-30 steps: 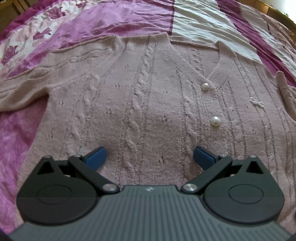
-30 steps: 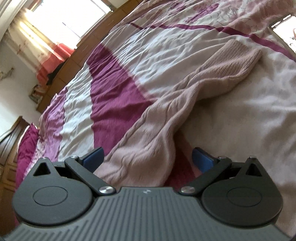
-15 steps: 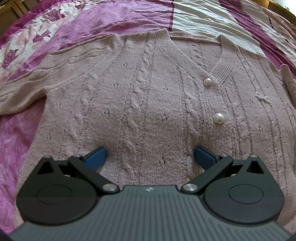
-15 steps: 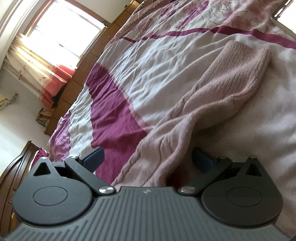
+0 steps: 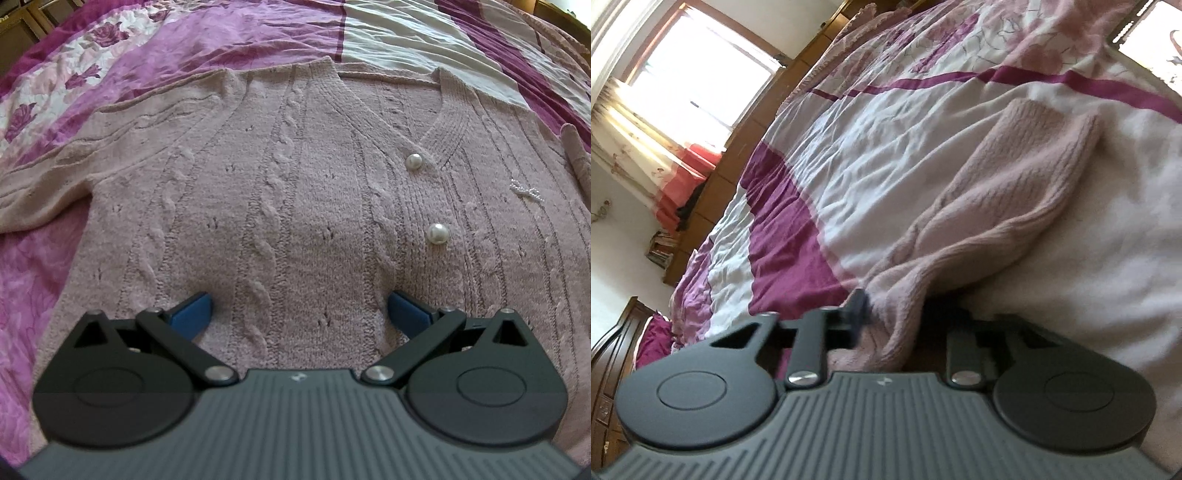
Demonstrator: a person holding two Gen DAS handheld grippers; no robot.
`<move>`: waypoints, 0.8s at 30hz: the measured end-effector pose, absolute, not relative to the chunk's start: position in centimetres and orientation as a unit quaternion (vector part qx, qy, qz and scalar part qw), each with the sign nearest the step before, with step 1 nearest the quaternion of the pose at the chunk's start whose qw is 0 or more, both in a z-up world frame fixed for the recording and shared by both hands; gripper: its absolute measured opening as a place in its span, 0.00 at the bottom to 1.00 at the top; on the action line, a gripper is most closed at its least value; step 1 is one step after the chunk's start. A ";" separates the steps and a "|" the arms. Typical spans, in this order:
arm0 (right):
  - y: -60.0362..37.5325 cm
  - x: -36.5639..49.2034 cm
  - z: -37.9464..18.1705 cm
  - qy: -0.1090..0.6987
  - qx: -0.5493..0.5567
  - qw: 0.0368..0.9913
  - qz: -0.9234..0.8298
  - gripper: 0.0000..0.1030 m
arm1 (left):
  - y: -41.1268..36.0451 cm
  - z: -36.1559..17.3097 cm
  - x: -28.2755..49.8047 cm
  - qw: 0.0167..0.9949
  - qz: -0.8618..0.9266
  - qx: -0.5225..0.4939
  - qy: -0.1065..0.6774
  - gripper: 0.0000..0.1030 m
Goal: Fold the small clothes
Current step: 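Move the right gripper to the cardigan sleeve and close on its cuff, then lift the sleeve with the right gripper and lay it across the cardigan body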
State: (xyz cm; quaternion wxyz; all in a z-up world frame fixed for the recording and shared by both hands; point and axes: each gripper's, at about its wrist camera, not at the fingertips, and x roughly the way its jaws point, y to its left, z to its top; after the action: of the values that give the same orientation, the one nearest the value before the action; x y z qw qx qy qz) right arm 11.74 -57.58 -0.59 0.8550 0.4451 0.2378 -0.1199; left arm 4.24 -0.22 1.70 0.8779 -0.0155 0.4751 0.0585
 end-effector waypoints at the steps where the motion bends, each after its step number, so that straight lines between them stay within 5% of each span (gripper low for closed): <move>1: -57.5 11.5 -0.5 0.235 0.442 0.858 -0.116 0.12 | -0.2 1.7 4.2 0.878 0.058 -0.015 0.475 1.00; 24: -51.2 3.6 9.3 0.148 0.370 0.915 -0.060 0.07 | 1.7 4.6 3.5 0.892 0.057 -0.019 0.449 1.00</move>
State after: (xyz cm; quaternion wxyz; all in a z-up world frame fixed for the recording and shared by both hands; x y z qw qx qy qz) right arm 3.58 -51.15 9.35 0.9150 0.3703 0.1485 -0.0603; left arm 3.46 1.72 4.57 0.8916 -0.0192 0.4488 0.0569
